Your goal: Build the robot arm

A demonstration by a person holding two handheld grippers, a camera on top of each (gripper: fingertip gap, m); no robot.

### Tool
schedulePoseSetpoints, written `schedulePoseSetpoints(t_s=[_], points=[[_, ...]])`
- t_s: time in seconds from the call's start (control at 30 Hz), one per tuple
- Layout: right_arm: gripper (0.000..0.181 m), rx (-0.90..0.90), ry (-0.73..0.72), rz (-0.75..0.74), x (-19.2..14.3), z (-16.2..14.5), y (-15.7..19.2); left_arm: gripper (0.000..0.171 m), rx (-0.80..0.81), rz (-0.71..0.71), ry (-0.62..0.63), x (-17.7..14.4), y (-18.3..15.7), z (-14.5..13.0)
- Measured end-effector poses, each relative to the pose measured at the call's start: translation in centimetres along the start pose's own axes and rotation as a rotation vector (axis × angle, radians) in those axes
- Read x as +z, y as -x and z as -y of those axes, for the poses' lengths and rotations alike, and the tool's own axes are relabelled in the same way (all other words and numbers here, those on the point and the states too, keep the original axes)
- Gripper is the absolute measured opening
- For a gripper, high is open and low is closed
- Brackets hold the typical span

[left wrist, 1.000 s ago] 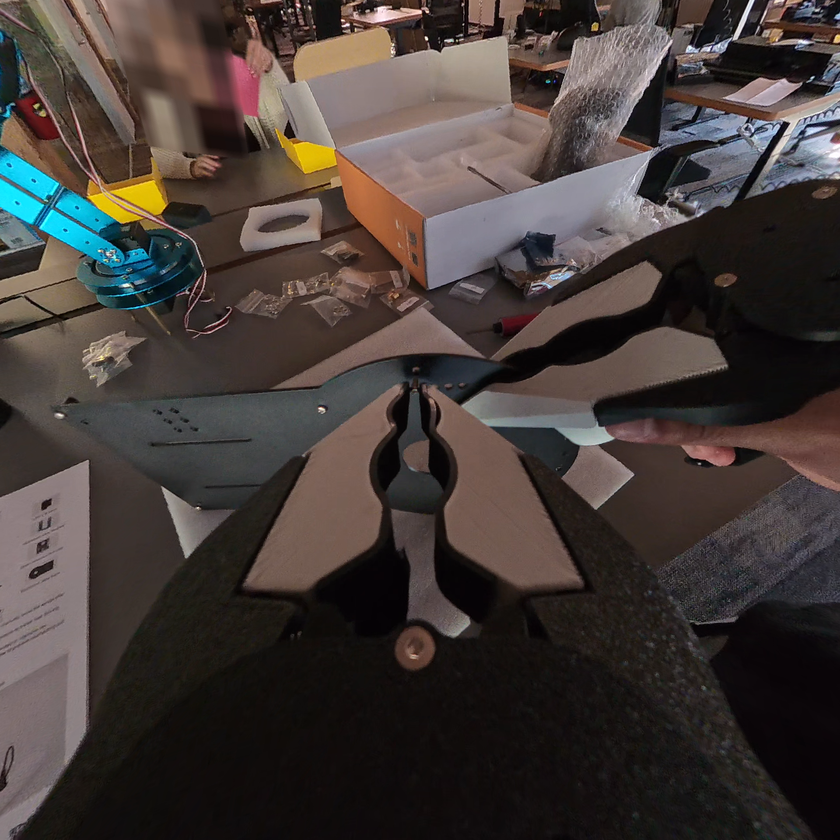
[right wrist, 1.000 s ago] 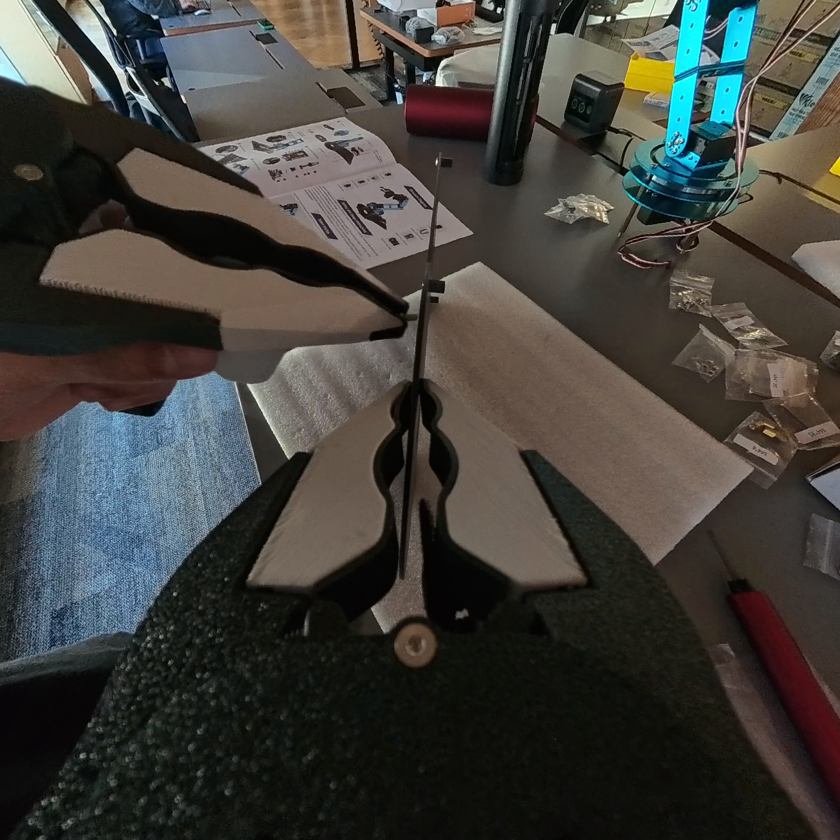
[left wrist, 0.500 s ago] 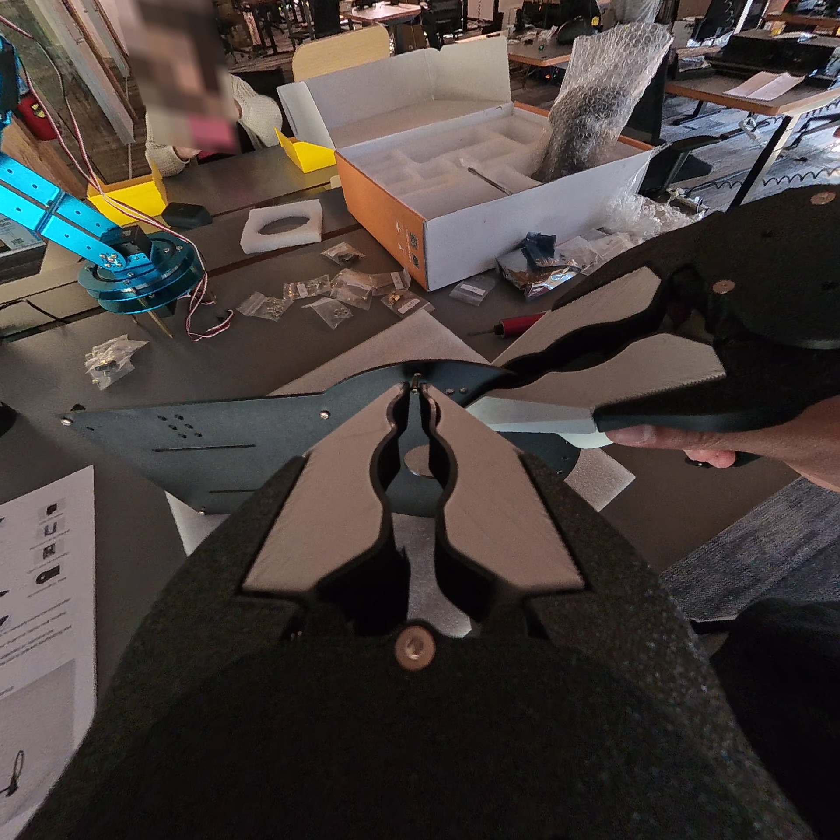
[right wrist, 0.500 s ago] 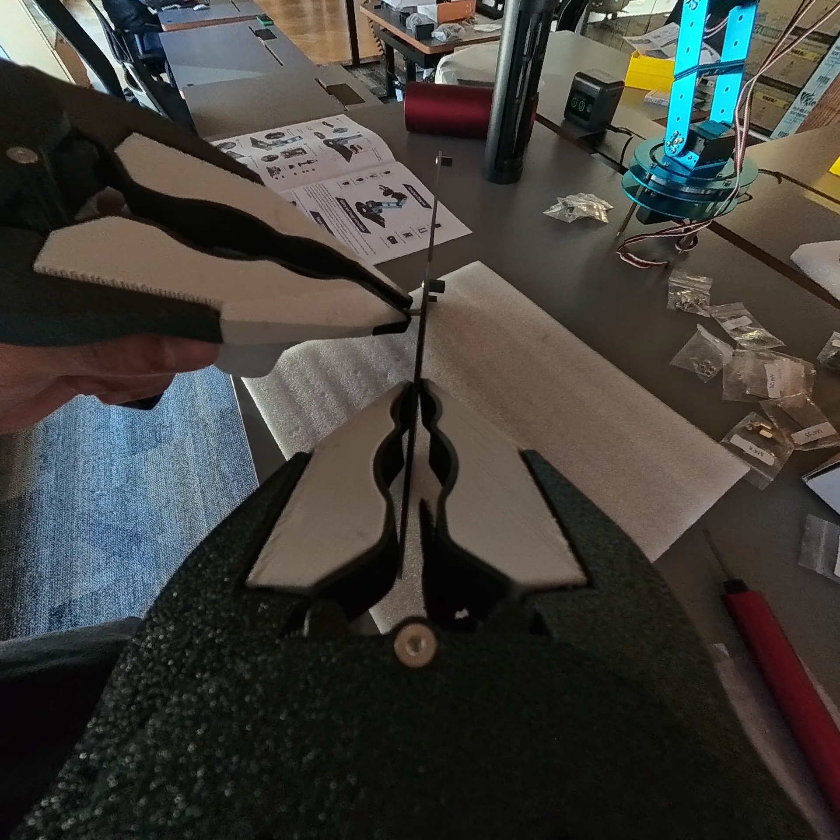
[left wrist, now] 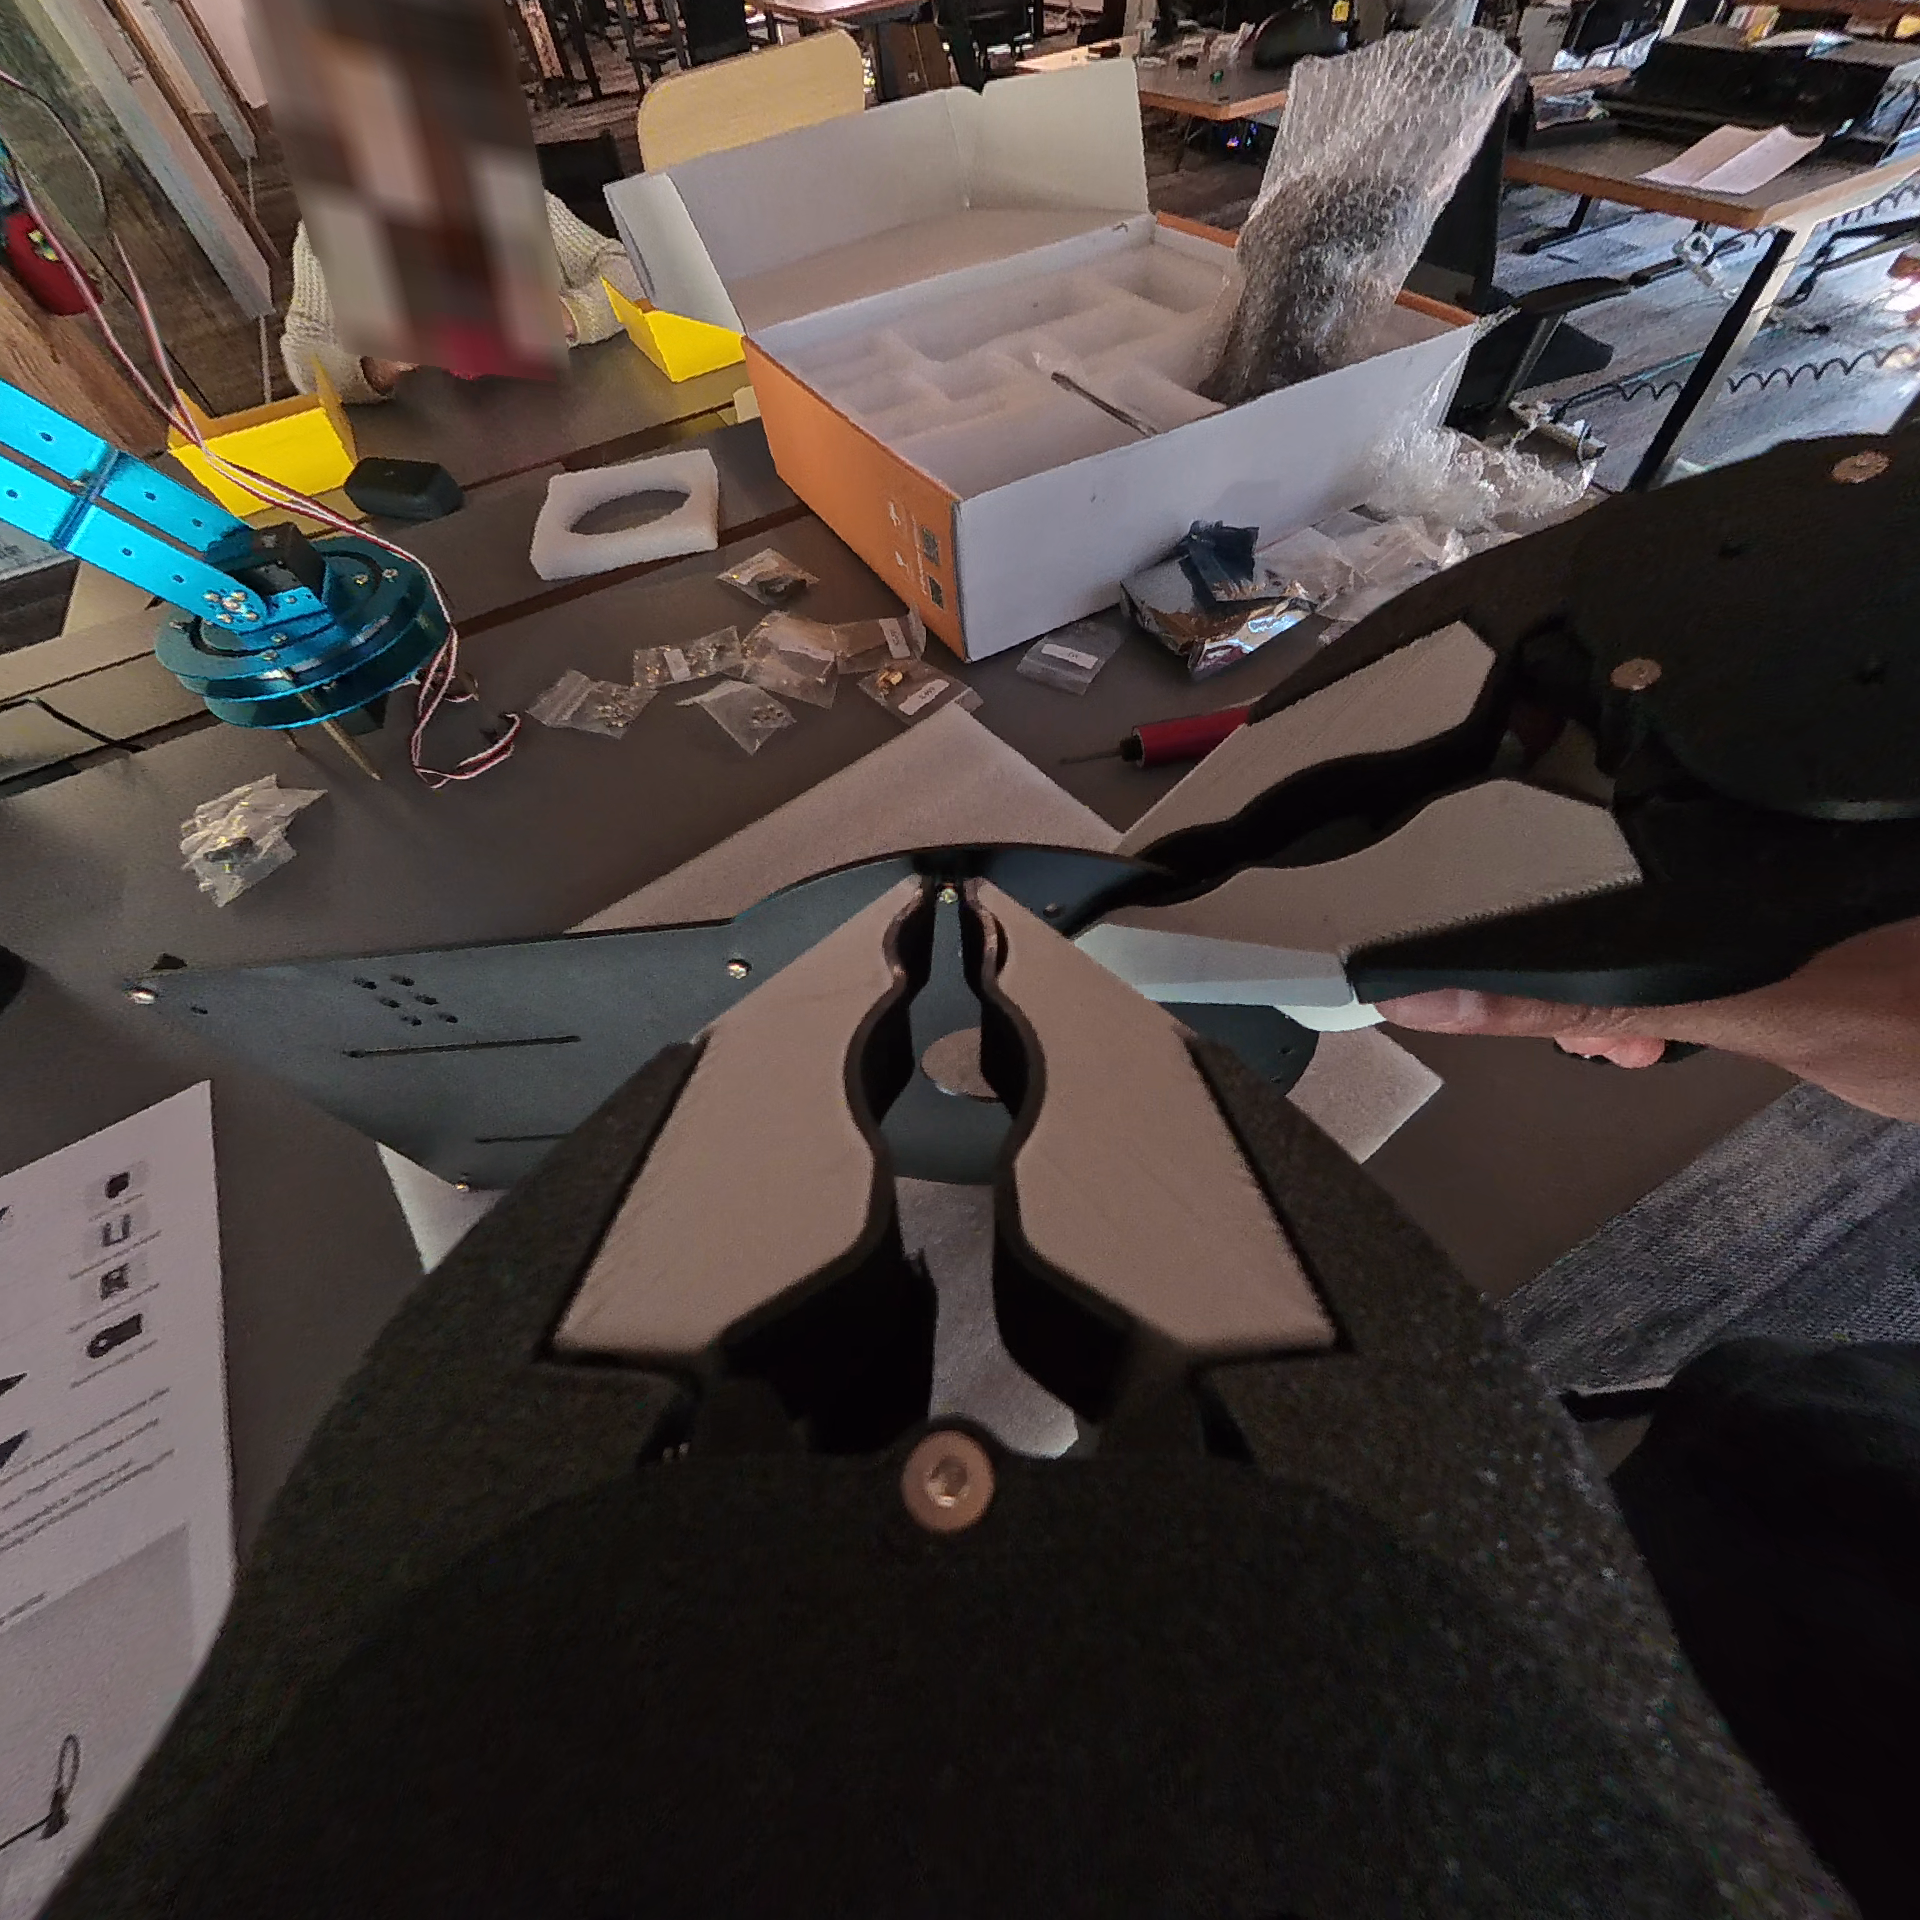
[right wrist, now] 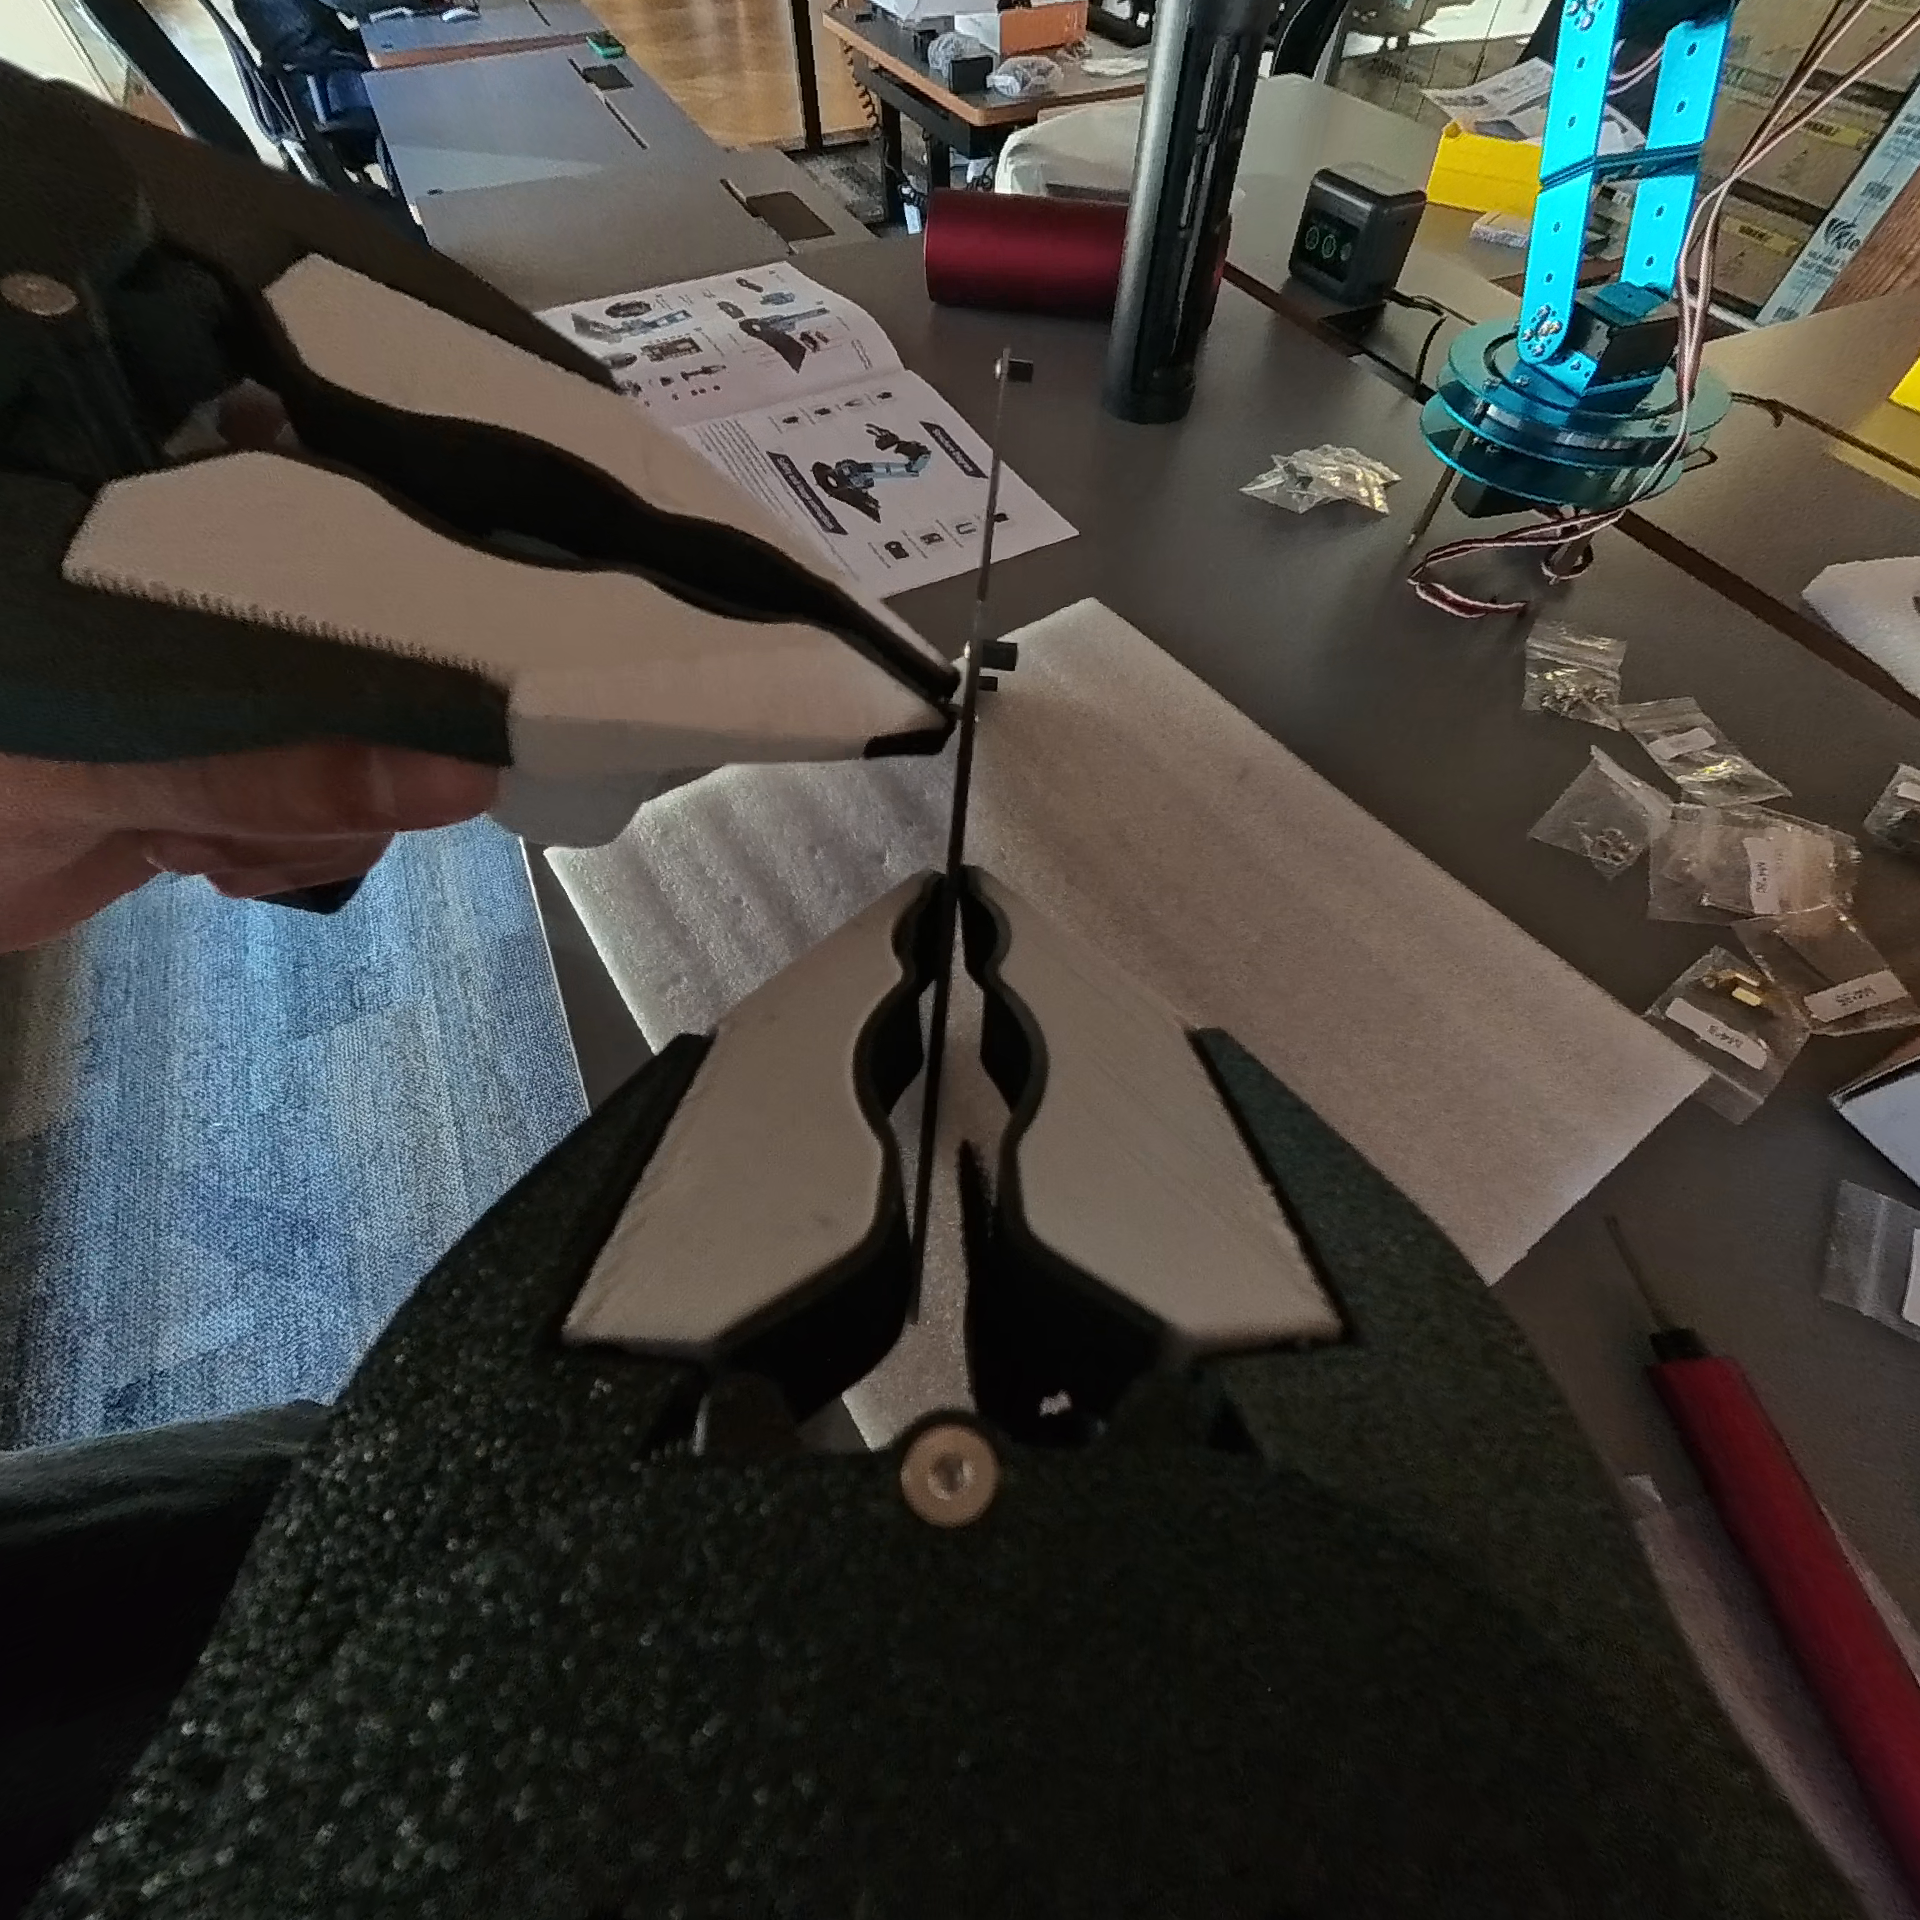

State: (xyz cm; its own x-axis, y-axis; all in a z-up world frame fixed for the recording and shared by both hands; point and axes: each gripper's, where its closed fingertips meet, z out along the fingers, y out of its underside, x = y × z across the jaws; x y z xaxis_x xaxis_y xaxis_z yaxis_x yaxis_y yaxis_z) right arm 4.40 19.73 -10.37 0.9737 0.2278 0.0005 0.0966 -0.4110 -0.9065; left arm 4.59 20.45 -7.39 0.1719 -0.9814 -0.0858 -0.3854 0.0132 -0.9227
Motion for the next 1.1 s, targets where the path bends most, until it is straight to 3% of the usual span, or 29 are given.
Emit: schedulePoseSetpoints(t_s=[0.73, 0.97, 1.1], points=[[0.001, 0.023, -0.006, 0.015, 0.0, -0.04, -0.33, 0.01, -0.157, -0.098, -0.081, -0.2, -0.72, 0.19], [0.001, 0.023, 0.0, 0.01, -0.01, -0.07, -0.57, 0.009, -0.117, -0.093, -0.074, 0.47, -0.8, 0.43], [0.001, 0.023, -0.003, 0.011, -0.01, -0.07, -0.42, 0.02, -0.158, -0.068, -0.088, -0.08, -0.28, 0.24]])
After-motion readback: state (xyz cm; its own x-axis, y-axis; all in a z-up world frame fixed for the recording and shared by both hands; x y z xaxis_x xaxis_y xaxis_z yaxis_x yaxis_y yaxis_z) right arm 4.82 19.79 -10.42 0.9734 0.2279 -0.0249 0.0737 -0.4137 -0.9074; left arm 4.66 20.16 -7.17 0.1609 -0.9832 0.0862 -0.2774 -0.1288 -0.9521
